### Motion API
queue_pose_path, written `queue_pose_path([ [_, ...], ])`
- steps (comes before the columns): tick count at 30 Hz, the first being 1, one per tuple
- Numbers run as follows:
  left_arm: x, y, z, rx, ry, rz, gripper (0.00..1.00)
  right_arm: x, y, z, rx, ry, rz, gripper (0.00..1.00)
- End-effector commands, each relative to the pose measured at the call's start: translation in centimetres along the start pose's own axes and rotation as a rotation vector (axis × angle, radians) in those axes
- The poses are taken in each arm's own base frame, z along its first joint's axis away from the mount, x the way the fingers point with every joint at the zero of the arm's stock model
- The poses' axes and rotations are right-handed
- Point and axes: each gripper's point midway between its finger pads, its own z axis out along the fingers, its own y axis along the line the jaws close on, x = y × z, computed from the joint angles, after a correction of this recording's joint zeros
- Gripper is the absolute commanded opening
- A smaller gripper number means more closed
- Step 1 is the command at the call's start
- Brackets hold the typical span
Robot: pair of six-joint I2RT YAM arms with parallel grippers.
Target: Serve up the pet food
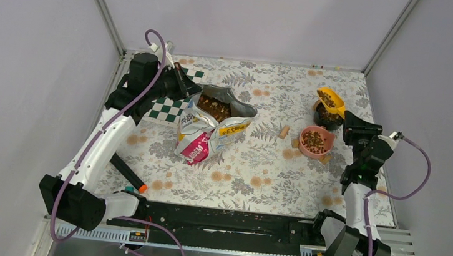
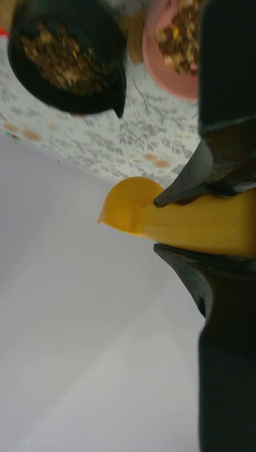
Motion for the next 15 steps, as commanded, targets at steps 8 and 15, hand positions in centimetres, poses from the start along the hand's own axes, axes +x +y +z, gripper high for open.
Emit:
queue_pose_path([
  [8, -0.4, -0.6, -0.6, 0.047, -0.017, 0.012, 0.0, -5.7, -4.8, -0.3, 0.268, -0.181, -0.263, 0.0],
  [15, 0.2, 0.0, -0.1, 0.041, -0.002, 0.0, 0.0, -7.0, -4.5, 1.0, 0.303, -0.174, -0.393, 0.0],
])
